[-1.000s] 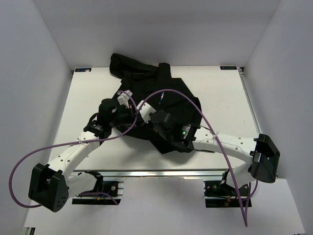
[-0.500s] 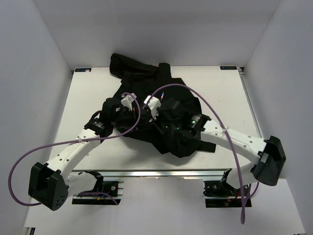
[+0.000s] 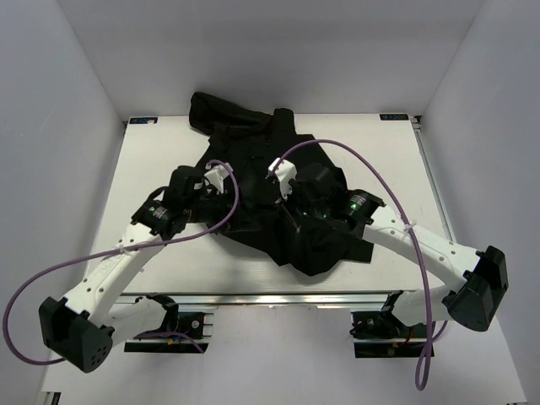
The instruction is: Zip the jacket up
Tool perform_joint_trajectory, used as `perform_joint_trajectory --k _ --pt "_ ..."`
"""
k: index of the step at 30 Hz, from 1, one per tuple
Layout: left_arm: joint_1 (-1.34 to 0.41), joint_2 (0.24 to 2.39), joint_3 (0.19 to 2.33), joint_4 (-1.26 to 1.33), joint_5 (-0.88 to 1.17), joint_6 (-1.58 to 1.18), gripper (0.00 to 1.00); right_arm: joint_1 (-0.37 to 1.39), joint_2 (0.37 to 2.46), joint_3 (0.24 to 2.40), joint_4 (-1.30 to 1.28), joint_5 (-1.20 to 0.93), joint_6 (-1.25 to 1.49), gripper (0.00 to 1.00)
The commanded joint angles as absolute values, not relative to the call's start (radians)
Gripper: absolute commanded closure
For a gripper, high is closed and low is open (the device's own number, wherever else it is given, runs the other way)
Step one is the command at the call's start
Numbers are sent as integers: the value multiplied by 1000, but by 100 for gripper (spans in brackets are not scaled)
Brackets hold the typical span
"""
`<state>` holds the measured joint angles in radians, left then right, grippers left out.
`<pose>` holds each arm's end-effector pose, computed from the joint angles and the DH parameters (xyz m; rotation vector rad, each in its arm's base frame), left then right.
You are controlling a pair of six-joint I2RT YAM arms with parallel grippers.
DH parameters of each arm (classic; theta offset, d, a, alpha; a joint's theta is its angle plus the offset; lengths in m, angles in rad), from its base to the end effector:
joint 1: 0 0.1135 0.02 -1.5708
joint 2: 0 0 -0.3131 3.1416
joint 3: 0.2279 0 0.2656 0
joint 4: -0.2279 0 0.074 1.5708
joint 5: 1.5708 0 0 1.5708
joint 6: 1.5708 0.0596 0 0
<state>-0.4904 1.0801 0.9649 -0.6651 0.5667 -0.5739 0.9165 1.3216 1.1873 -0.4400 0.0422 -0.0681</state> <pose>0.1831 -0.1341 0.3321 0.1986 2.5040 -1.1535 0.1963 0.2519 0.3692 -1.0075 1.9314 0.4459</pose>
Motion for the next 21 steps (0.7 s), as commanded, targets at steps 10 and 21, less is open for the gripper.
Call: perform_joint_trajectory --k 10,21 --pt "-730 1120 1213 -747 128 -307 2 773 1356 1347 -515 -389 61 100" --pt "-925 1233 1314 -747 -285 -192 11 739 1427 1454 -604 -488 81 100"
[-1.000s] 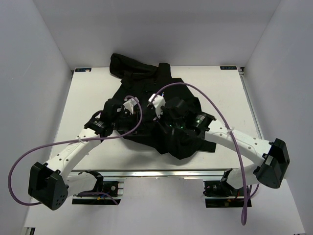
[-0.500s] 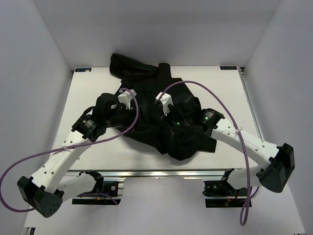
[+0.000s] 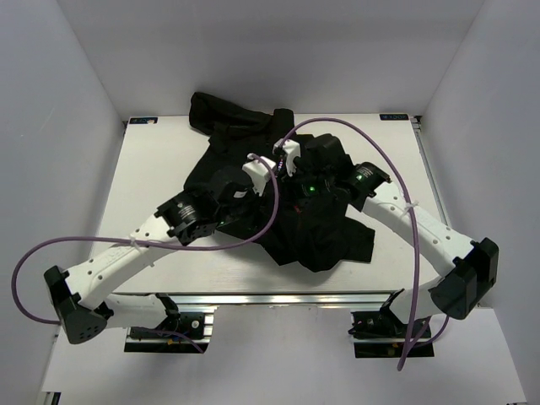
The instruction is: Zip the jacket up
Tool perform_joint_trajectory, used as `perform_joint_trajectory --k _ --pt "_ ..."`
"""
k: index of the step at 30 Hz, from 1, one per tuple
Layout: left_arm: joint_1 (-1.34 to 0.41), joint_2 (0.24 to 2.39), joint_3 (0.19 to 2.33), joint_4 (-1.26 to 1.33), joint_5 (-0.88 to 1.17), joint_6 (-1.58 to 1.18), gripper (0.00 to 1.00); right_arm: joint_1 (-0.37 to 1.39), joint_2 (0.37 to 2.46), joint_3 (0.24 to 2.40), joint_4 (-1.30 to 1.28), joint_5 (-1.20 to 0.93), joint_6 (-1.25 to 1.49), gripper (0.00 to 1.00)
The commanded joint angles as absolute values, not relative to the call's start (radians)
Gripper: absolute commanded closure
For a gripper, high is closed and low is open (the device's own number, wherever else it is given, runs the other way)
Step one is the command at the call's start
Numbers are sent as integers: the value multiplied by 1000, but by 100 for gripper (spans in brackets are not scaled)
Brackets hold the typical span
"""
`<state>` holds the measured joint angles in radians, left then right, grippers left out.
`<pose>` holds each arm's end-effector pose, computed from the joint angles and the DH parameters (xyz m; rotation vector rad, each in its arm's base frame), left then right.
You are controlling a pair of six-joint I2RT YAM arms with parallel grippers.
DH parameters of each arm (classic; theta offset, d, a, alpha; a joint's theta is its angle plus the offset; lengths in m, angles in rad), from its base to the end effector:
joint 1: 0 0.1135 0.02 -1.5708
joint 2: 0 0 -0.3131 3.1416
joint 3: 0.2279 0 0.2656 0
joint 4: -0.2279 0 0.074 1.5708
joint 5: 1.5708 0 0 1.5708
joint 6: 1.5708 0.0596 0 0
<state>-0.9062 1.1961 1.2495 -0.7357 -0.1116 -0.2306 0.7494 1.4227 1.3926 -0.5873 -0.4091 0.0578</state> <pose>0.1680 -0.2037 0.3946 0.7023 2.1833 -0.4795 0.2321 0.2484 0.4009 -0.9946 2.0459 0.8903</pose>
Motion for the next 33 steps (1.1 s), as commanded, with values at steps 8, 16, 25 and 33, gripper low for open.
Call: perform_joint_trajectory --k 8,16,25,33 --pt "-954 1250 1310 -739 -295 -172 22 733 1447 1462 -607 -503 95 100" --pt "-956 1201 1292 -758 -232 -147 23 719 1454 1474 -617 -486 107 100" --pt "-965 1247 1292 -789 -129 -103 26 712 1463 1488 -615 -496 118 100" --pt "-976 1279 1293 -758 -233 -100 44 710 1457 1482 -611 -538 114 100"
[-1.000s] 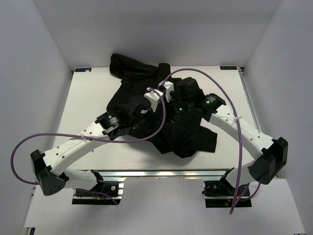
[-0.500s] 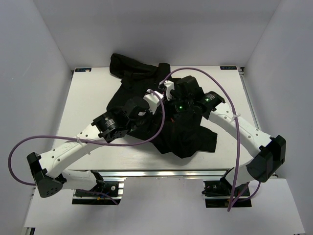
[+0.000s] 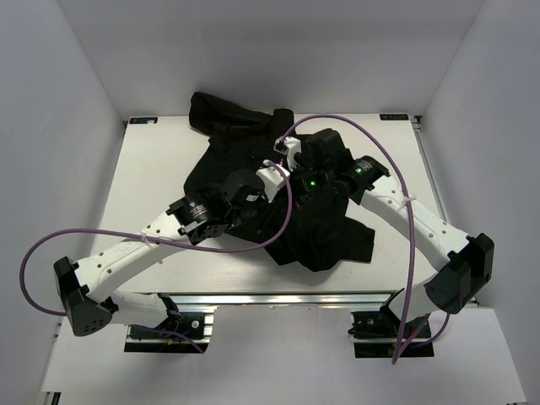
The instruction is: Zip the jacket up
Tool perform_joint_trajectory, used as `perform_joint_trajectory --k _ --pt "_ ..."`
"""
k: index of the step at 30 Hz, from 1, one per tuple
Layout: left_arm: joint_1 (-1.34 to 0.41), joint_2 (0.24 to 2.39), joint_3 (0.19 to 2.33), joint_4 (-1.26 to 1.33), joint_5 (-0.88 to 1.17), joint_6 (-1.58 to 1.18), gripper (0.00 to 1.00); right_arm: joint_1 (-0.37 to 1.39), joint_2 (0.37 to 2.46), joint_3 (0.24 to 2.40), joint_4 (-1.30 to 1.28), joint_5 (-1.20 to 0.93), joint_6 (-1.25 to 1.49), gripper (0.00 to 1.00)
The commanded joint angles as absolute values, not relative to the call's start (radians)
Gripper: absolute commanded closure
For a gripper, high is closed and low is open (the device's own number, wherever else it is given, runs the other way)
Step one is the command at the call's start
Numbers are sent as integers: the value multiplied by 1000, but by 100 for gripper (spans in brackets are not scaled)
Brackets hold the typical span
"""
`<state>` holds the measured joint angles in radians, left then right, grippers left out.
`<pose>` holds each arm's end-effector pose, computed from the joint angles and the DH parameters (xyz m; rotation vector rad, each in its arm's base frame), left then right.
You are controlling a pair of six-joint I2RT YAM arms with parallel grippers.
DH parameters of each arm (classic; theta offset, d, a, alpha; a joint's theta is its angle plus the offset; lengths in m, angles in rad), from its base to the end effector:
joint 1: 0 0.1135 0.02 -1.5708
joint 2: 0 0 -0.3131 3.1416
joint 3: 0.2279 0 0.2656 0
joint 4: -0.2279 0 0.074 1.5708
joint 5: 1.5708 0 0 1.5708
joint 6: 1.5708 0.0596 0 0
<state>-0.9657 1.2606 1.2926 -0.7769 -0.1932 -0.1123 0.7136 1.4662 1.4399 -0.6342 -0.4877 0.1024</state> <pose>0.1678 -0.2226 0.3901 0.8702 2.1519 -0.3287 0.2445 0.2486 0.4004 -0.9621 2.1159 0.9750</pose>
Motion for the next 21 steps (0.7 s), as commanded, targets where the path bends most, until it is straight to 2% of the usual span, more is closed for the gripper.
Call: perform_joint_trajectory --k 1,3,4,7,8,10,12,21 --pt "-979 1287 1299 -765 -239 -97 50 710 1457 1480 -609 -540 115 100" --pt "-983 1298 1302 -758 -242 -95 62 710 1460 1477 -609 -546 115 100" --pt "-986 1298 1302 -752 -241 -95 73 710 1463 1476 -611 -545 115 100" --pt "-992 1286 1299 -729 -245 -92 82 710 1479 1476 -614 -537 114 100" --pt "-994 1282 1292 -721 -253 -92 90 712 1485 1474 -614 -538 106 100" --pt "-994 1272 1284 -704 -262 -97 100 712 1488 1473 -612 -534 101 100" --pt "-994 1266 1284 -709 -268 -100 100 715 1491 1465 -606 -503 89 100" --pt "-1011 1212 1299 -758 -180 -132 100 813 1554 1474 -505 -89 81 100"
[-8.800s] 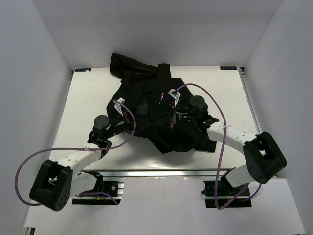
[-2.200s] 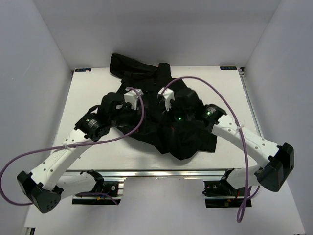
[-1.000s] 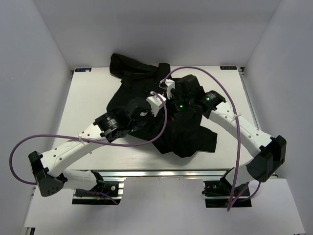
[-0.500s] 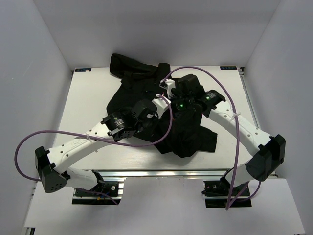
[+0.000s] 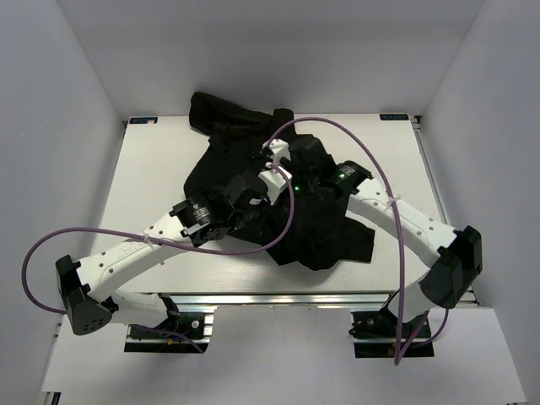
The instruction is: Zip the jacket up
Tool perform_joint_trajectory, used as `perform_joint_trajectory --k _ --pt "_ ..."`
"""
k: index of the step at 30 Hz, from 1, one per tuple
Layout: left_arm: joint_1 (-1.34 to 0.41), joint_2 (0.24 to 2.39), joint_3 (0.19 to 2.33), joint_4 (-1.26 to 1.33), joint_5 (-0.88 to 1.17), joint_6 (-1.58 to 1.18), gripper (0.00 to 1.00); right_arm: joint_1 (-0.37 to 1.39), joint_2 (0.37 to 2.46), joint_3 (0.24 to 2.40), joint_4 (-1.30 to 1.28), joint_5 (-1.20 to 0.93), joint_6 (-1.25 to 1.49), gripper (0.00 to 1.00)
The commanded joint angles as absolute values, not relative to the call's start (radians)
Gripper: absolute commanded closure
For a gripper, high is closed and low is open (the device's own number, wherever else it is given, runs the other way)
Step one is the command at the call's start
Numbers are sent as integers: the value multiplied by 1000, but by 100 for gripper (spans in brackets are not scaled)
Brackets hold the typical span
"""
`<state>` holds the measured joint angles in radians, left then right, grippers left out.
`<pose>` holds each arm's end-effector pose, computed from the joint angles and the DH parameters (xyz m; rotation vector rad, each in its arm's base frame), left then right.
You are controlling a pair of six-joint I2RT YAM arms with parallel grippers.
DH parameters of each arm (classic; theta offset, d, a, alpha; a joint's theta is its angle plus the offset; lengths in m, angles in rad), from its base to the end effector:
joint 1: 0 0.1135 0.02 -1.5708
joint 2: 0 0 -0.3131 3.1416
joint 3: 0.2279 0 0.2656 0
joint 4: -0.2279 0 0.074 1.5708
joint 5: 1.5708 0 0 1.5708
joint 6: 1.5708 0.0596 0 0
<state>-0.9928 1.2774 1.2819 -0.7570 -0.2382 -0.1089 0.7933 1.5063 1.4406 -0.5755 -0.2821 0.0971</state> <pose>0.1671 -0.2304 0.3842 0.8802 2.1406 -0.2889 0.2457 0.2733 0.3903 -0.9370 2.1029 0.7902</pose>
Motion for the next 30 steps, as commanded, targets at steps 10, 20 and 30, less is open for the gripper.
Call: perform_joint_trajectory --k 10,20,30 --pt "-1014 1131 1305 -813 -108 -213 100 781 1675 1557 -368 146 61 100" --pt "-1014 1055 1175 -890 58 -464 100 568 2156 2029 -134 238 37 100" --pt "-1017 930 996 -943 247 -689 100 352 2399 2313 262 382 21 100"
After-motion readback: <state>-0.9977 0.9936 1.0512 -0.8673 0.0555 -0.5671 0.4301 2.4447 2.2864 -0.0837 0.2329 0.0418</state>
